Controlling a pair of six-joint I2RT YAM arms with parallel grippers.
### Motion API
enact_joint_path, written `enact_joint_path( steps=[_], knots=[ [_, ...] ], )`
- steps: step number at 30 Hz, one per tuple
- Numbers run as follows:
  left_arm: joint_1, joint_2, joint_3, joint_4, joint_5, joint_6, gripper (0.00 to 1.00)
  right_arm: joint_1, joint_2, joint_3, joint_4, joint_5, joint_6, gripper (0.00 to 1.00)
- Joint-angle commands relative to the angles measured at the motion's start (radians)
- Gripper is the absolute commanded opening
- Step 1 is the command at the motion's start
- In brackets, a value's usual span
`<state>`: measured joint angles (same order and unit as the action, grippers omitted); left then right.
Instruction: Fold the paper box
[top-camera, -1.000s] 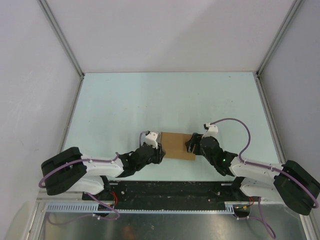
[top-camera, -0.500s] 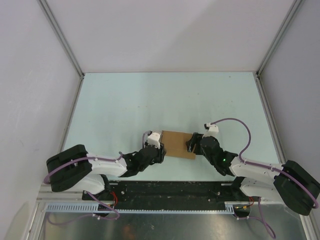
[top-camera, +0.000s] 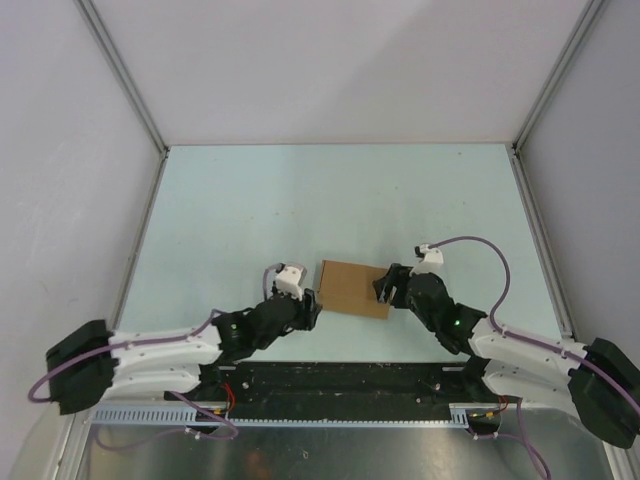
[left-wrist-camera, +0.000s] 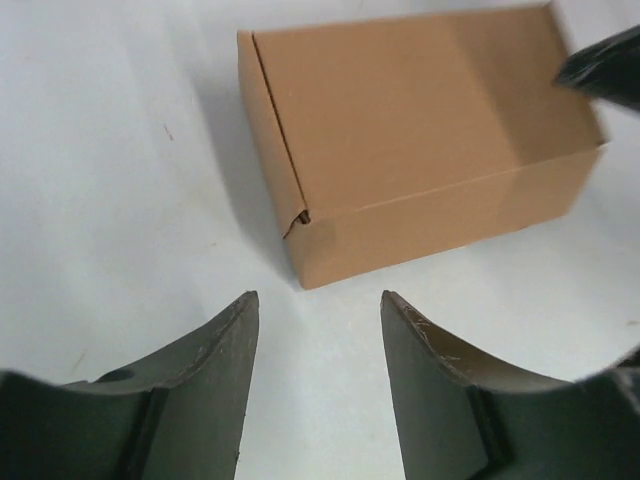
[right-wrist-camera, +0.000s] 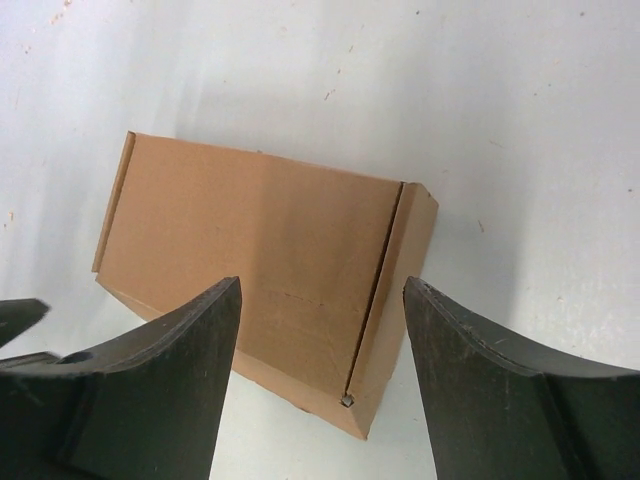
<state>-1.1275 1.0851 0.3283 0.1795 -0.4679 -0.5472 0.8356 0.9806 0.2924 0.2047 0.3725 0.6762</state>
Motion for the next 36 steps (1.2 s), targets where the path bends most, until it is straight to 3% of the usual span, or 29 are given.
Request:
enact_joint_path(
  steps=[1, 5, 8, 12, 15, 20, 25, 27, 36],
  knots=[
    [-0.014, -0.223, -0.023, -0.034, -0.005, -0.002, 0.58, 0.002, -0.092, 0.011, -0.076, 0.028, -0.004, 0.72],
    [-0.014, -0.266, -0.006, 0.070, -0.041, 0.098, 0.56, 0.007, -0.198, -0.016, -0.151, 0.060, 0.026, 0.72],
    [0.012, -0.148, 0.073, 0.158, -0.043, 0.199, 0.54, 0.013, -0.281, -0.024, -0.200, 0.066, 0.045, 0.72],
    [0.139, 0.074, 0.257, 0.250, 0.197, 0.260, 0.53, 0.042, -0.344, -0.030, -0.297, 0.088, 0.080, 0.69],
    [0.202, 0.277, 0.417, 0.255, 0.277, 0.341, 0.53, 0.086, -0.376, -0.032, -0.352, 0.108, 0.114, 0.62],
    [0.283, 0.562, 0.705, 0.168, 0.380, 0.392, 0.52, 0.167, -0.369, -0.027, -0.386, 0.112, 0.144, 0.37],
    [0.339, 0.737, 0.886, 0.051, 0.504, 0.380, 0.47, 0.223, -0.347, -0.022, -0.407, 0.098, 0.164, 0.06],
    [0.344, 0.801, 0.934, 0.005, 0.517, 0.377, 0.44, 0.229, -0.320, -0.025, -0.400, 0.092, 0.169, 0.00],
    [0.351, 0.891, 0.910, -0.051, 0.540, 0.336, 0.24, 0.223, -0.139, -0.029, -0.228, 0.040, 0.138, 0.00]
  ],
)
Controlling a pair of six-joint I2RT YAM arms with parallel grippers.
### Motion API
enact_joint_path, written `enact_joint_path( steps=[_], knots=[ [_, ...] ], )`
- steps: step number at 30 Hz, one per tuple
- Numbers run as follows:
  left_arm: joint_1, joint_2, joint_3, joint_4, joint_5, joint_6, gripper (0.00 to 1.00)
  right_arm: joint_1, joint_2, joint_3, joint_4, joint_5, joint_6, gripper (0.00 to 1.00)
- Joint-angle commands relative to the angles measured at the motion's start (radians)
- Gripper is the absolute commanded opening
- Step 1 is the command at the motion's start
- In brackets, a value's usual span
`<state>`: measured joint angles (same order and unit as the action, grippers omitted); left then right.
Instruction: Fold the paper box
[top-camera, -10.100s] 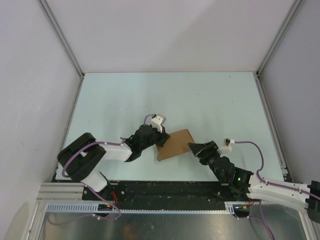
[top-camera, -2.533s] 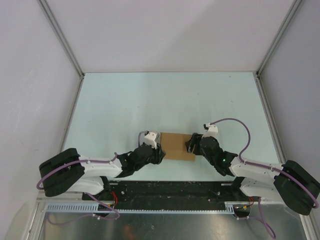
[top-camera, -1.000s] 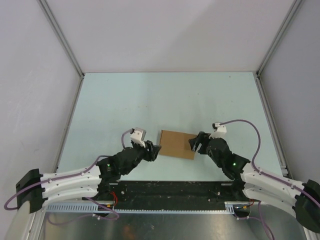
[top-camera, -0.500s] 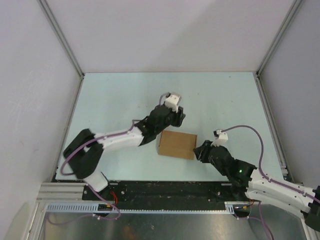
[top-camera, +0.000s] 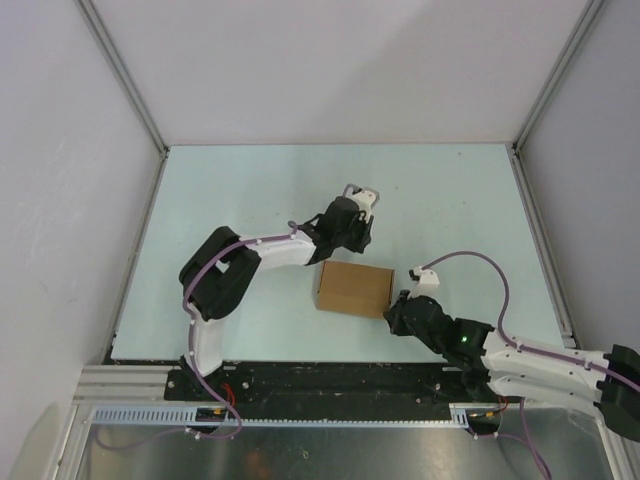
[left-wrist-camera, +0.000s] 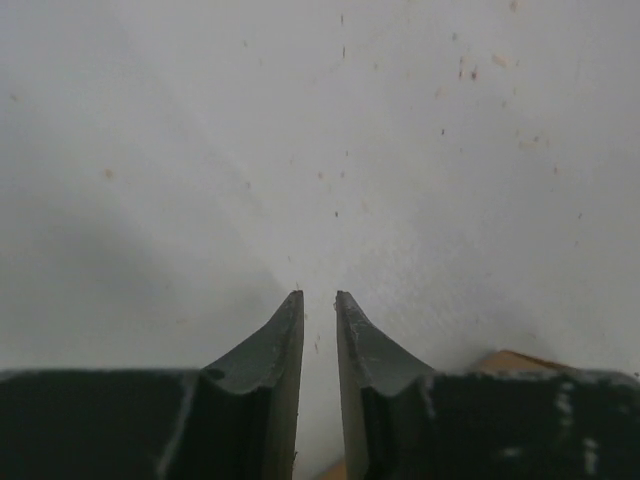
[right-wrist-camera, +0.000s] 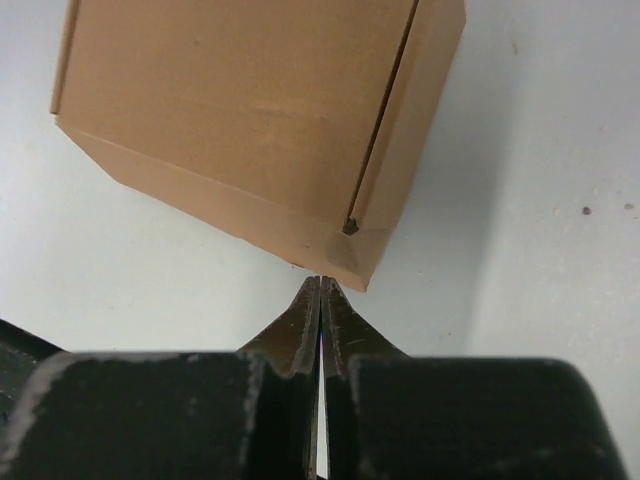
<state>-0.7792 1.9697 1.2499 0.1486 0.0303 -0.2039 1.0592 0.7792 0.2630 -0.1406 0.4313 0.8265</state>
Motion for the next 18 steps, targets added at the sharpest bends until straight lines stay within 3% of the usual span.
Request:
enact_joint_path(
  steps=[1, 7, 18],
  knots=[
    [0.003, 0.011, -0.020, -0.020, 0.048, -0.009, 0.20, -0.005, 0.083, 0.001, 0.131, -0.035, -0.013, 0.00],
    [0.012, 0.035, -0.081, -0.018, 0.069, -0.028, 0.15, -0.039, 0.201, 0.002, 0.214, -0.071, -0.027, 0.00],
    [0.011, -0.074, -0.343, 0.089, 0.108, -0.106, 0.13, -0.175, 0.173, 0.015, 0.216, -0.111, -0.098, 0.00]
  ],
)
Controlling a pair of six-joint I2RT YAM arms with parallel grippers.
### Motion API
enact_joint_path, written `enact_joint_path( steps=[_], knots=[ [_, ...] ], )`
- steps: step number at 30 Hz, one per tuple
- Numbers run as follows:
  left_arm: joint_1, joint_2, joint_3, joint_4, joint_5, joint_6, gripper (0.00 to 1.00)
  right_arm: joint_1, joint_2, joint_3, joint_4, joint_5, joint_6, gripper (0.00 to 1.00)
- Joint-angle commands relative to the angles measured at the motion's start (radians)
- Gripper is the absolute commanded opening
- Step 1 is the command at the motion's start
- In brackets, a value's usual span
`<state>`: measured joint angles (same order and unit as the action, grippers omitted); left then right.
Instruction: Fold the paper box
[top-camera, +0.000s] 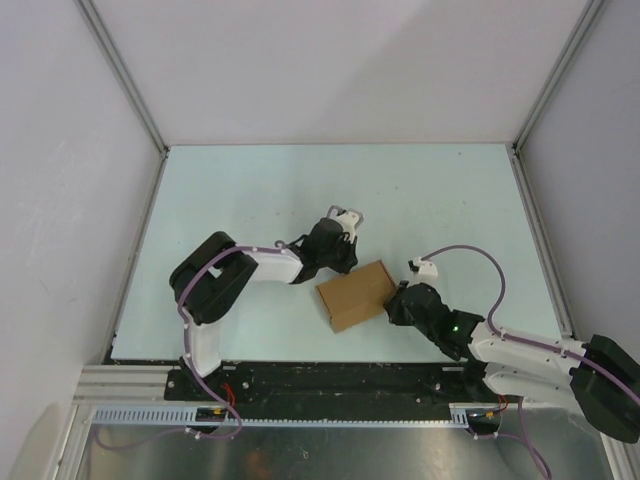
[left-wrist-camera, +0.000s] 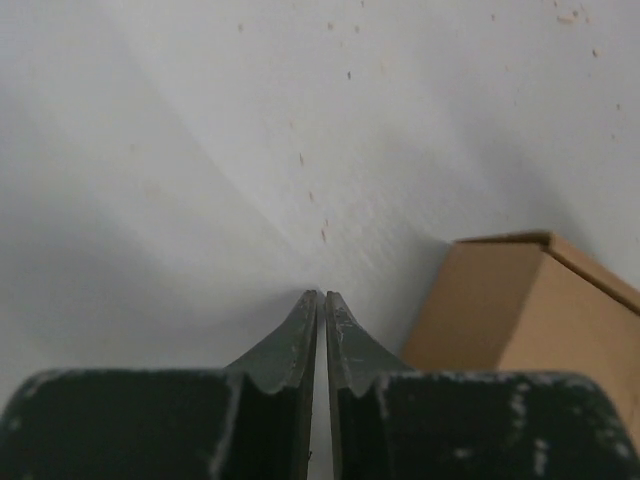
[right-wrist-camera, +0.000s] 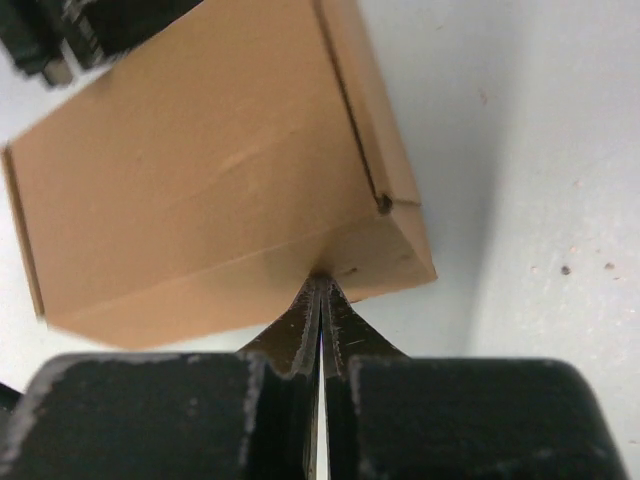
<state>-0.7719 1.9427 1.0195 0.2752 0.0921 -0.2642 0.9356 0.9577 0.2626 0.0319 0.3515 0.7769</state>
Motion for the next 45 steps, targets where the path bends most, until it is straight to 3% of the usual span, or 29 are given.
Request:
enact_joint_path(
  steps=[1, 11, 19, 33, 38, 45],
  knots=[
    [0.002, -0.056, -0.136, -0.012, 0.049, -0.052, 0.13, -0.061, 0.009, 0.020, 0.046, -0.046, -0.053, 0.00],
    [-0.058, -0.192, -0.367, 0.078, 0.023, -0.127, 0.13, -0.122, 0.159, 0.093, 0.137, -0.117, -0.105, 0.00],
    [-0.072, -0.375, -0.502, 0.079, -0.207, -0.170, 0.13, -0.208, 0.121, 0.109, 0.074, -0.108, -0.137, 0.00],
    [-0.101, -0.327, -0.406, 0.082, -0.210, -0.148, 0.07, -0.239, 0.338, 0.210, 0.108, -0.194, -0.177, 0.00],
    [-0.142, -0.306, -0.368, 0.082, -0.206, -0.144, 0.00, -0.222, 0.371, 0.222, 0.114, -0.190, -0.174, 0.00],
    [-0.167, -0.280, -0.354, 0.082, -0.196, -0.147, 0.00, -0.185, 0.394, 0.240, 0.135, -0.201, -0.169, 0.00]
  ],
)
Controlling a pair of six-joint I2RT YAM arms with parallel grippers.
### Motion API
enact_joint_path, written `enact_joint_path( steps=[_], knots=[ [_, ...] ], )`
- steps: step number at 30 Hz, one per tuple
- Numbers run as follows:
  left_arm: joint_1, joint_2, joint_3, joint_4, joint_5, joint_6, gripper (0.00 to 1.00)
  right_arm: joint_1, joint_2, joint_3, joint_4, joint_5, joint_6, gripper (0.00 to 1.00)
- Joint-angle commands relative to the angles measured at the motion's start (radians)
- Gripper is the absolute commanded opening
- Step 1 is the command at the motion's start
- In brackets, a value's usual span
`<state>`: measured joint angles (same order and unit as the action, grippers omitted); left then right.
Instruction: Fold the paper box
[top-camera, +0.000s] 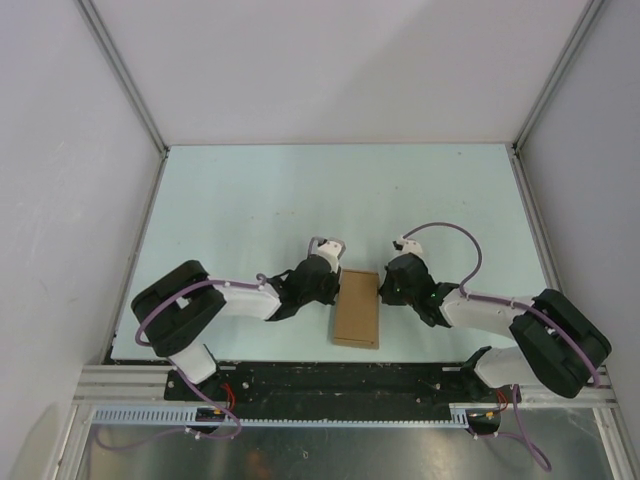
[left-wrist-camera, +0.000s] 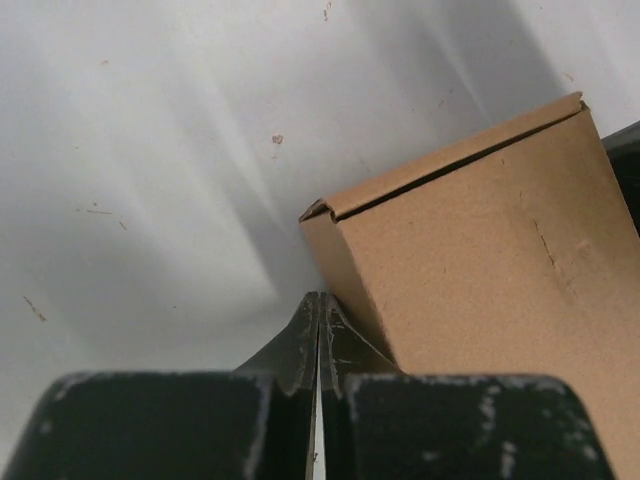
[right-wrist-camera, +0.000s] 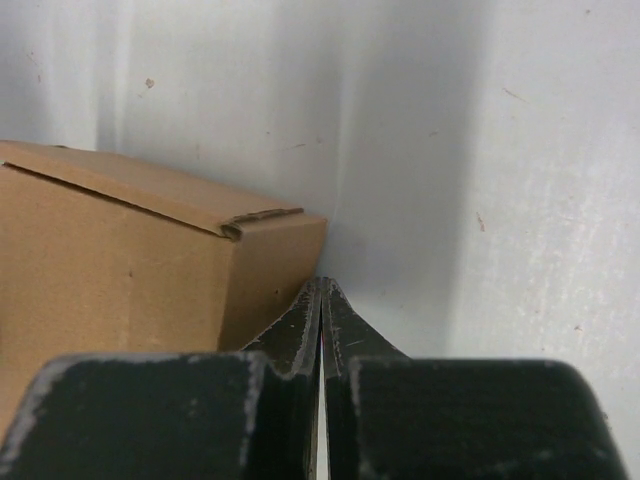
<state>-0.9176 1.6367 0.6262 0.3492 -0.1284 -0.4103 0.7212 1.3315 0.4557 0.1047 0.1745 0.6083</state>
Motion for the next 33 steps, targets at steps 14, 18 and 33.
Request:
enact_joint_path(
  steps=[14, 18, 33],
  knots=[
    [-0.038, 0.084, 0.081, 0.013, 0.041, 0.001, 0.00, 0.046, 0.087, 0.067, 0.147, -0.099, 0.008, 0.00],
    [-0.038, 0.048, 0.017, 0.005, -0.080, -0.008, 0.00, 0.035, 0.051, 0.066, 0.032, -0.015, 0.005, 0.00],
    [-0.093, -0.297, -0.258, -0.079, -0.255, -0.136, 0.02, 0.283, -0.130, 0.002, -0.302, 0.286, 0.228, 0.06]
  ],
)
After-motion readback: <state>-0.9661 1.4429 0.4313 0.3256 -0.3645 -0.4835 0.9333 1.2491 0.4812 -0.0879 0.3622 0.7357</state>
